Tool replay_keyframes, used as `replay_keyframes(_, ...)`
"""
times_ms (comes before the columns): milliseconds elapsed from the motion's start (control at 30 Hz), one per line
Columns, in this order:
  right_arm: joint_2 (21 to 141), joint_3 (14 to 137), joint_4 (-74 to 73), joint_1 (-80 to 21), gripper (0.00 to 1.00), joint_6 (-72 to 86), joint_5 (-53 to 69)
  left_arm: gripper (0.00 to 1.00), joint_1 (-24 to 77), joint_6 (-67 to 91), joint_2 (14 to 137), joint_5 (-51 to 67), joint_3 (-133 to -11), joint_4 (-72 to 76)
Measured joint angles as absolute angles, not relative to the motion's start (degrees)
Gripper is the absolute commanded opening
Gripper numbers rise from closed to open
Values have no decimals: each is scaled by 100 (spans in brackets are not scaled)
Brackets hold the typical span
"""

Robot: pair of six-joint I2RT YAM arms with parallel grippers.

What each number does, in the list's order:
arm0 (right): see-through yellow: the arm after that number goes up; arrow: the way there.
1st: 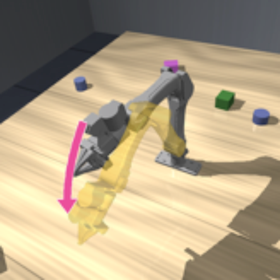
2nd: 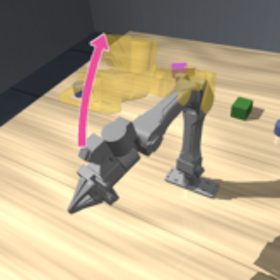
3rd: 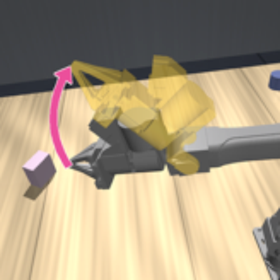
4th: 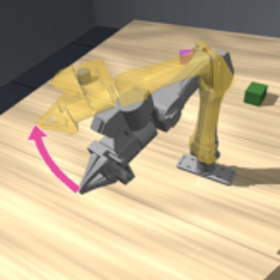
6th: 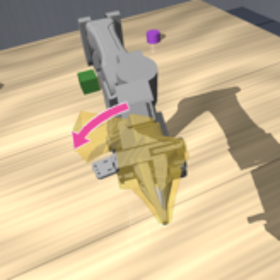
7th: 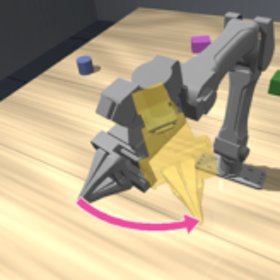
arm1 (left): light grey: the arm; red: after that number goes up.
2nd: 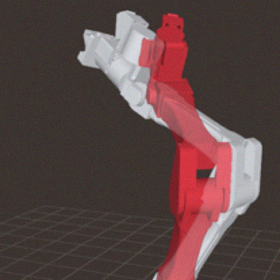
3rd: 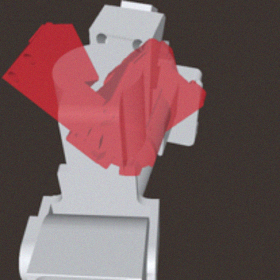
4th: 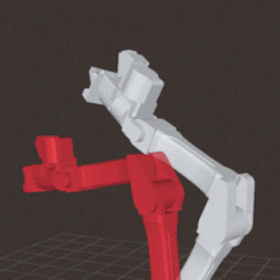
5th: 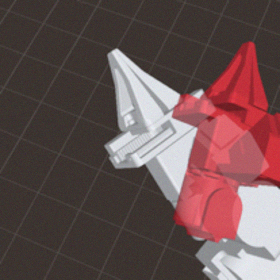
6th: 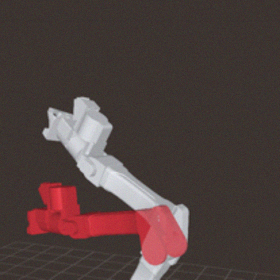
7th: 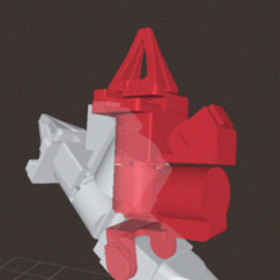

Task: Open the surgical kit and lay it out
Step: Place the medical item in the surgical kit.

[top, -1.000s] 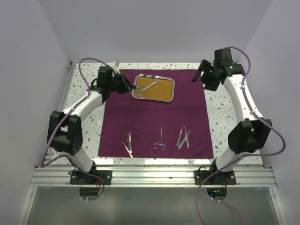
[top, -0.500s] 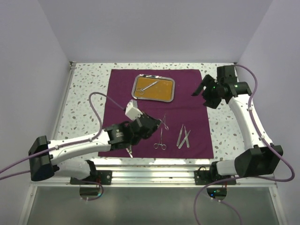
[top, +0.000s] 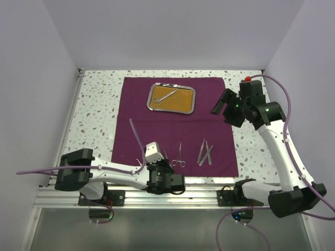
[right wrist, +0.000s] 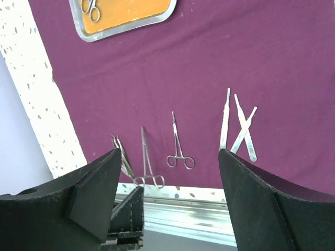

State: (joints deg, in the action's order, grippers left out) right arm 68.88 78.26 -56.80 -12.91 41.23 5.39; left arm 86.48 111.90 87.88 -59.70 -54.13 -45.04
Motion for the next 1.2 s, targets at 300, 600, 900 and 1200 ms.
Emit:
replay_keyframes(300, 6742, 7773, -5780, -1431, 79, 4032, 397, 0, 9041, 11297, 9032, -6346, -5411, -4637)
replay_keyframes(600, 6696, 7636, -5791, -1538, 79, 3997, 397, 0, 9122, 11325, 9070, -6742, -5306, -3933)
replay_keyframes(900, 6613, 7467, -5756, -1605, 80, 3981, 401, 33, 8925, 11380, 8619, -6587, -4082, -1240)
replay_keyframes(1200, 6580, 7463, -5704, -1610, 80, 3981, 403, 80, 8862, 11277, 8291, -6418, -4069, -897)
